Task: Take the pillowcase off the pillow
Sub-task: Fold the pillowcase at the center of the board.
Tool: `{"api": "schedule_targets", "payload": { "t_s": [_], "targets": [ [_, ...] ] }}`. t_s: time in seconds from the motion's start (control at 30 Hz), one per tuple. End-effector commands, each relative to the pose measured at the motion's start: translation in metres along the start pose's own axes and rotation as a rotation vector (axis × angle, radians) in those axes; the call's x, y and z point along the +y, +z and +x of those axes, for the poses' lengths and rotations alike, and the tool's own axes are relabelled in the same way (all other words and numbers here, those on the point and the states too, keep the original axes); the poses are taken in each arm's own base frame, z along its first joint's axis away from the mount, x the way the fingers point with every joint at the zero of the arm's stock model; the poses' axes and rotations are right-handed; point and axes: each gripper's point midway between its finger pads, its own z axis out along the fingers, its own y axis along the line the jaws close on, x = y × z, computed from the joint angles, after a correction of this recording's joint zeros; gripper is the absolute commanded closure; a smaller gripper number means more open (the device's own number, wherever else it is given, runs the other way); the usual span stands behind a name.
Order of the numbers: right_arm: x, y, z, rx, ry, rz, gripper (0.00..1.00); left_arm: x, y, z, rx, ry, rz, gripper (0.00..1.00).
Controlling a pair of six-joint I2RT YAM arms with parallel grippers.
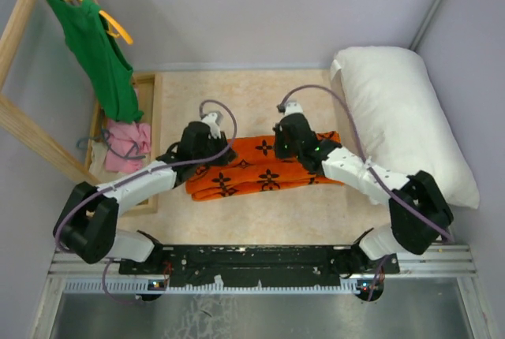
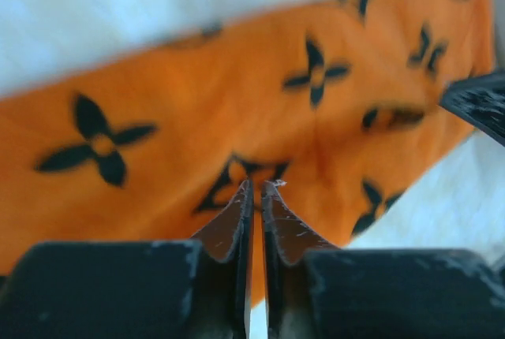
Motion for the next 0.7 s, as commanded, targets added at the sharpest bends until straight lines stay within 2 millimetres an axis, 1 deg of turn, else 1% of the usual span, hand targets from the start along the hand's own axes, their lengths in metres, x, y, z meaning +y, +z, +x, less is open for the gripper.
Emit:
{"api": "schedule_targets", "payload": {
  "t_s": [0.0,0.03,0.1,0.17,0.23,0.3,0.37,0.47,0.53,0.57,0.6,0.63,0.67],
  "targets": [
    [0.007,0.017,0.1,0.239,0.077,-0.074,1.0,-0.008,0.003,0.09,0.208,-0.099,0.093,0.98],
    [0.006,0.018,0.117,0.273,0.099,-0.081,1.0,-0.003,0.002,0.106,0.238,-0.123,0.082,1.0],
    [-0.002,0.02,0.146,0.333,0.118,-0.068,1.0,0.012,-0.002,0.136,0.285,-0.181,0.033,1.0],
    [-0.01,0.021,0.165,0.385,0.116,-0.038,1.0,0.035,-0.01,0.162,0.331,-0.206,-0.055,1.0],
    [-0.016,0.022,0.169,0.399,0.105,-0.016,1.0,0.053,-0.014,0.166,0.331,-0.204,-0.15,1.0],
    [-0.018,0.023,0.162,0.387,0.108,-0.01,1.0,0.067,-0.021,0.162,0.334,-0.179,-0.242,1.0],
    [-0.019,0.022,0.146,0.359,0.099,-0.006,1.0,0.063,-0.021,0.137,0.291,-0.121,-0.247,1.0],
    [-0.015,0.019,0.113,0.298,0.062,0.0,1.0,0.043,-0.023,0.091,0.228,-0.036,-0.2,1.0],
    [-0.011,0.015,0.087,0.245,0.052,-0.01,1.0,0.038,-0.029,0.063,0.19,0.001,-0.218,0.96],
    [-0.009,0.012,0.077,0.228,0.058,-0.025,1.0,0.04,-0.034,0.045,0.161,-0.001,-0.218,0.92],
    [-0.009,0.01,0.07,0.216,0.073,-0.045,1.0,0.042,-0.039,0.032,0.147,-0.008,-0.182,0.86],
    [-0.009,0.008,0.064,0.208,0.094,-0.068,1.0,0.048,-0.045,0.02,0.132,-0.035,-0.137,0.75],
    [-0.009,0.005,0.059,0.2,0.115,-0.093,1.0,0.053,-0.05,0.013,0.122,-0.069,-0.077,0.6]
  ]
}}
